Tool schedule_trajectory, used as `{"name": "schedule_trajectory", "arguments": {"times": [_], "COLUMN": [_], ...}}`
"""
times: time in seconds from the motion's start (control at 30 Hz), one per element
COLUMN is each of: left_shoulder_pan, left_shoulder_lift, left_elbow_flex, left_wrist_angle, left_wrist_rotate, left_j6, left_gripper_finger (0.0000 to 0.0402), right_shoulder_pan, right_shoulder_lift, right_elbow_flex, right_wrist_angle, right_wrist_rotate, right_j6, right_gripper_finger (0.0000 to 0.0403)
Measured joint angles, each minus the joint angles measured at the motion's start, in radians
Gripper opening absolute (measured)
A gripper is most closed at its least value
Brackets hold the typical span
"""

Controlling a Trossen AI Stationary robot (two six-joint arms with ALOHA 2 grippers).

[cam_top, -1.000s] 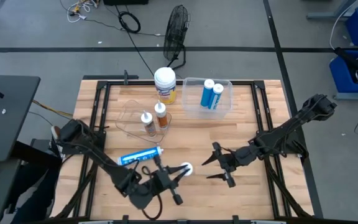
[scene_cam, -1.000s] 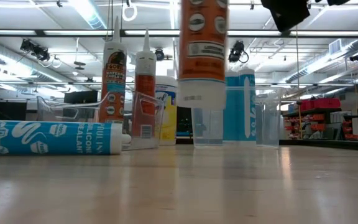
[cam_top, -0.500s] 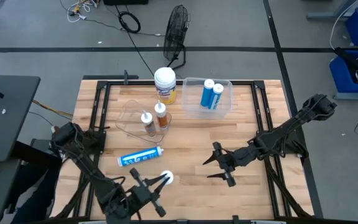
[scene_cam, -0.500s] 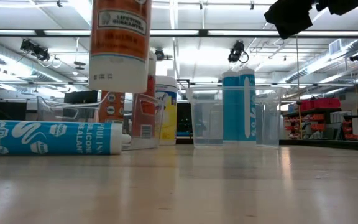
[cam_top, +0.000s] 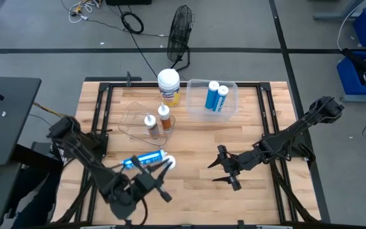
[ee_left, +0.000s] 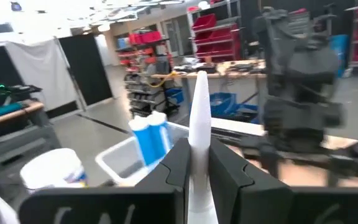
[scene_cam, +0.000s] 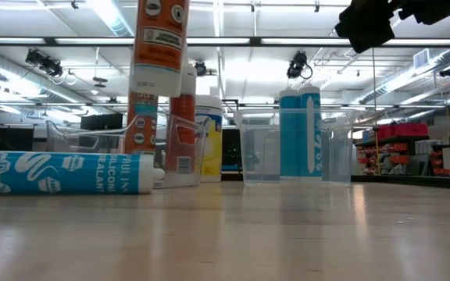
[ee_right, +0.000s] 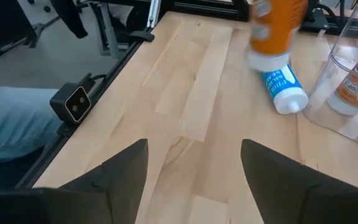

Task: Pick & place silicon tubes, Sealant and Lysol wipes
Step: Put the orange sealant into the left transparent bin

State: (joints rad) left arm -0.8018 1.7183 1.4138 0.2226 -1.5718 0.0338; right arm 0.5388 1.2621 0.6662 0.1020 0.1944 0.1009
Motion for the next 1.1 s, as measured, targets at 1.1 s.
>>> {"name": "schedule_trajectory", "arguments": {"times": [1.1], "left_shoulder_pan": [0.02], "left_shoulder_lift": [-0.649], "left_elbow_flex": [0.0], "left_wrist_angle": [-0.042], "left_wrist_rotate": [0.013], "left_j6": [0.522], "left_gripper_finger": [0.0039], "right_shoulder_pan": [-0.043], "right_shoulder_lift": [0.0], "right_elbow_flex": [0.0], "right_wrist_angle": [0.003], "right_wrist_rotate": [0.0], "right_j6": [-0.037], "right_gripper_finger": [0.026]}}
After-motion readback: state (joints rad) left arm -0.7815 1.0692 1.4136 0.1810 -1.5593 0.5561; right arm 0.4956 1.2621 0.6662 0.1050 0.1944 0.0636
